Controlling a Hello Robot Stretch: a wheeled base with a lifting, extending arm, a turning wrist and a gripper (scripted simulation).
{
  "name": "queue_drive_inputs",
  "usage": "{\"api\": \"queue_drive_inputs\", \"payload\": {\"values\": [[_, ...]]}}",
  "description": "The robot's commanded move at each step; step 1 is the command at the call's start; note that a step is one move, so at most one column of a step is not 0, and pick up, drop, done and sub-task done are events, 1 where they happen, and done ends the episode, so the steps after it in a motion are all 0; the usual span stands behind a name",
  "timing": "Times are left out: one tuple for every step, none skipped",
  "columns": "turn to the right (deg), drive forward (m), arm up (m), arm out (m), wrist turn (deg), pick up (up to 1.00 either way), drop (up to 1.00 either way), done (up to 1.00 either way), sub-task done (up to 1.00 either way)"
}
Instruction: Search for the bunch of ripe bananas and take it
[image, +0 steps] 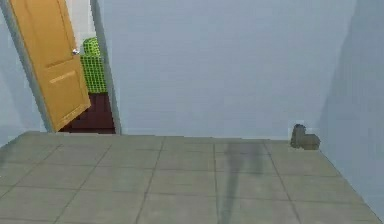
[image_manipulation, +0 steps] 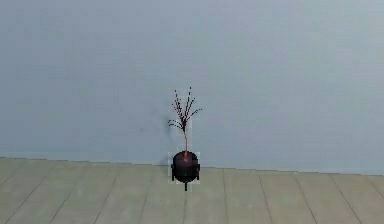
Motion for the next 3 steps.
{"api": "queue_drive_inputs", "payload": {"values": [[0.0,0.8,0.0,0.0,0.0,0.0,0.0,0.0,0.0],[12.0,0.0,0.0,0.0,0.0,0.0,0.0,0.0,0.0],[0.0,0.15,0.0,0.0,0.0,0.0,0.0,0.0,0.0]]}}
